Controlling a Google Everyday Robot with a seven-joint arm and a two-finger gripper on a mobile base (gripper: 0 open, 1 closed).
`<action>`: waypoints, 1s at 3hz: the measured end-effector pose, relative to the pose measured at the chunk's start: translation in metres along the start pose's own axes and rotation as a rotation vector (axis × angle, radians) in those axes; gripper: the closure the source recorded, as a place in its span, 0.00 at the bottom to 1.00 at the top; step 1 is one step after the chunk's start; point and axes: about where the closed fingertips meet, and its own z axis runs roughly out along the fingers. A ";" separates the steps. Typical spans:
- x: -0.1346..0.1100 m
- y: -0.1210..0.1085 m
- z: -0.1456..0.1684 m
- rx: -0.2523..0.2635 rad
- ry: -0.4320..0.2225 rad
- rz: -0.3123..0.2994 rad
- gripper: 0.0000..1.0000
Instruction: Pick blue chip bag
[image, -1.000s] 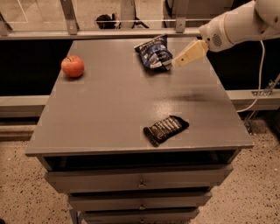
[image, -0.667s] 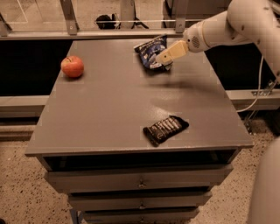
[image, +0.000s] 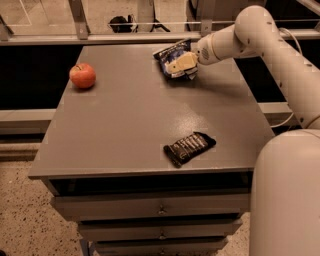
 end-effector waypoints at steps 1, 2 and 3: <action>0.001 -0.004 0.005 0.000 -0.012 0.002 0.42; -0.013 0.004 -0.018 -0.027 -0.066 -0.041 0.73; -0.027 0.023 -0.047 -0.077 -0.116 -0.082 0.96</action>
Offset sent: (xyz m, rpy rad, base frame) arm -0.0117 -0.0156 0.0375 0.0492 -0.1062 0.0541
